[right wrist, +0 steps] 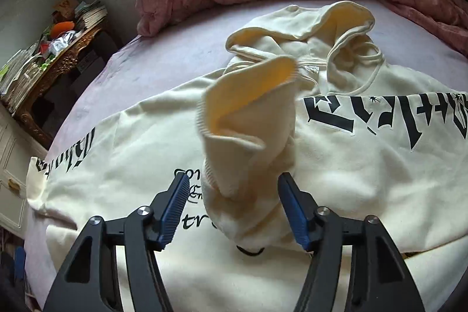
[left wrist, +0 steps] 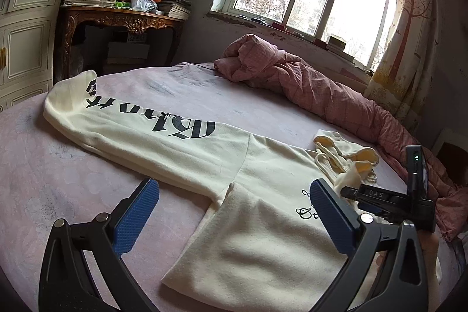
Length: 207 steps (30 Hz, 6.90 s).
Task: Fold large clothes
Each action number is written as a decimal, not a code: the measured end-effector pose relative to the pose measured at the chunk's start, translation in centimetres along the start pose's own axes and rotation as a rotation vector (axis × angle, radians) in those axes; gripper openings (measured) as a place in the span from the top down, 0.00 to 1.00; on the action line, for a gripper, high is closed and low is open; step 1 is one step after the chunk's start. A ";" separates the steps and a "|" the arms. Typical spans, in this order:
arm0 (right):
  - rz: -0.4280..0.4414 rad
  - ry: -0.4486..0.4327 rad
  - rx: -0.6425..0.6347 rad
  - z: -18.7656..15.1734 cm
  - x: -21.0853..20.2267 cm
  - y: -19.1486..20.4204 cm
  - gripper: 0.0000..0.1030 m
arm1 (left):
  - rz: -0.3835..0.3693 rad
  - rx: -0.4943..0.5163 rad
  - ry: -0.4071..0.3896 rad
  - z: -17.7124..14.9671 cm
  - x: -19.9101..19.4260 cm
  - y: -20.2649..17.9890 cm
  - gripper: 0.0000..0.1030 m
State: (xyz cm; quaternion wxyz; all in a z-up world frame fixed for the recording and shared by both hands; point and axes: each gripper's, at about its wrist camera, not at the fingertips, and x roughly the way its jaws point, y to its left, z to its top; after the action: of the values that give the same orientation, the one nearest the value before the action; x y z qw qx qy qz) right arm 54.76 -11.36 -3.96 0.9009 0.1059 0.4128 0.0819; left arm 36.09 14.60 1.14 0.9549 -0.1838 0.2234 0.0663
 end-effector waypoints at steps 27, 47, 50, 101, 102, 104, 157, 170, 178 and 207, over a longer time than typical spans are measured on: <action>-0.045 -0.047 -0.205 0.5 -4.6 -0.7 0.63 | 0.265 0.250 0.070 -2.5 4.3 -3.0 0.01; 0.025 0.149 -0.262 -0.6 5.9 9.3 0.90 | 0.092 -0.034 0.253 -2.0 6.5 1.6 0.02; 0.004 0.167 -0.287 -1.4 6.0 10.0 0.89 | 0.081 -0.019 0.249 -2.1 6.2 1.2 0.02; -0.161 -0.091 -0.007 -10.3 -11.2 -8.7 0.48 | -0.088 0.139 0.222 -3.4 5.7 -2.7 0.02; -0.184 -0.089 -0.012 -10.5 -10.6 -8.9 0.43 | -0.085 0.148 0.218 -3.4 5.6 -2.8 0.02; -0.249 -0.106 -0.036 -10.9 -10.0 -8.7 0.29 | -0.082 0.172 0.200 -3.5 5.3 -3.1 0.02; -0.306 -0.117 0.056 -9.4 -9.3 -14.2 0.02 | -0.061 0.023 -0.041 13.3 5.4 4.7 0.96; -0.316 -0.140 0.237 -8.4 -10.7 -18.3 0.02 | -0.289 0.235 0.101 6.2 9.6 -17.7 0.96; -0.360 -0.147 0.275 -8.9 -10.5 -19.1 0.02 | -0.290 0.298 0.211 -0.3 13.2 -23.2 0.90; -0.217 -0.229 -0.124 -8.7 -14.4 -7.9 0.02 | -0.125 -0.001 0.210 0.9 9.0 0.3 0.37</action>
State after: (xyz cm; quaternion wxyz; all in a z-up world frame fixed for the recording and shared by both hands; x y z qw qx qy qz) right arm 39.33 -21.33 -1.09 0.9504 0.0136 0.3108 -0.0032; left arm 44.38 15.63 -2.25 0.9286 -0.2036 0.3101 -0.0126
